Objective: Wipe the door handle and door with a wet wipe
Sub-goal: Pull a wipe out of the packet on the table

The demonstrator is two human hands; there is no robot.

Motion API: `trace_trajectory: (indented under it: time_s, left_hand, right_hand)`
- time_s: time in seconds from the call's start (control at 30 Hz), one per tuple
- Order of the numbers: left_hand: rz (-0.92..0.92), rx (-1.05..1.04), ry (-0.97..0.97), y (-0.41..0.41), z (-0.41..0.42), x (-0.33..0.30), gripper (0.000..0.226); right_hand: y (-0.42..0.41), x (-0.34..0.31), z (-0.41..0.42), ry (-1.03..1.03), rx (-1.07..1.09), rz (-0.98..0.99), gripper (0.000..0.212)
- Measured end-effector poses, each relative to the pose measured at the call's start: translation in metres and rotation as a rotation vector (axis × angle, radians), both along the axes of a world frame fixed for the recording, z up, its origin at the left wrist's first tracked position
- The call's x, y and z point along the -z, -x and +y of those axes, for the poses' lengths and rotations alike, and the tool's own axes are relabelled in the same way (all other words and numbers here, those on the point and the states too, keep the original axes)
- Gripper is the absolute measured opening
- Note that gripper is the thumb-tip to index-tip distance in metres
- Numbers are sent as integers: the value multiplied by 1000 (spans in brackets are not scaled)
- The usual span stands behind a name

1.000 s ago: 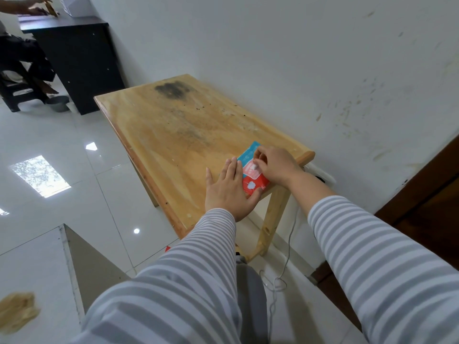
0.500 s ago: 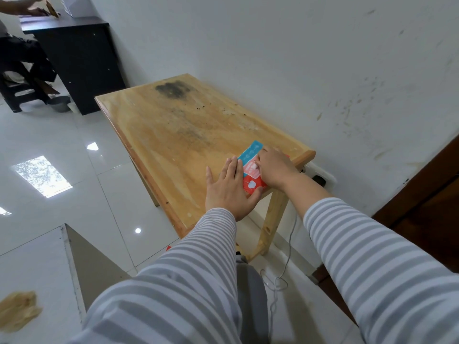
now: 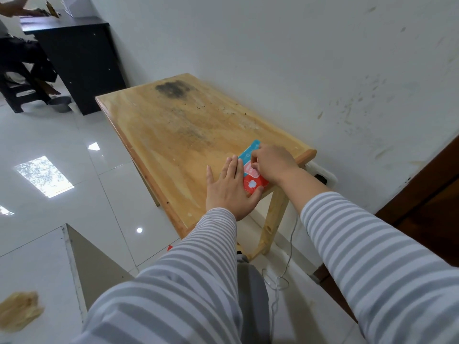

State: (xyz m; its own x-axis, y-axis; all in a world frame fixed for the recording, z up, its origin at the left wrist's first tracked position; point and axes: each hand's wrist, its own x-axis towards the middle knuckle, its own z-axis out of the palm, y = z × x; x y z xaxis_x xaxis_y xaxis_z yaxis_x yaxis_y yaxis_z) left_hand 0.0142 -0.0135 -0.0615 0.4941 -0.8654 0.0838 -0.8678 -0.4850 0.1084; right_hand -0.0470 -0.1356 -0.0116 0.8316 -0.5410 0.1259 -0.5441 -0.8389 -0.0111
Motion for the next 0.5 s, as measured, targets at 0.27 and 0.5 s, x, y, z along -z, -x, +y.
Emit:
trace_trajectory:
  time_s: [0.27, 0.5]
  left_hand:
    - [-2, 8, 3, -1, 0, 0, 85]
    - [3, 0, 2, 1, 0, 0, 84]
  right_hand:
    - [1, 2, 0, -96, 45, 12, 32]
    - [6, -5, 0, -191, 102, 10, 30]
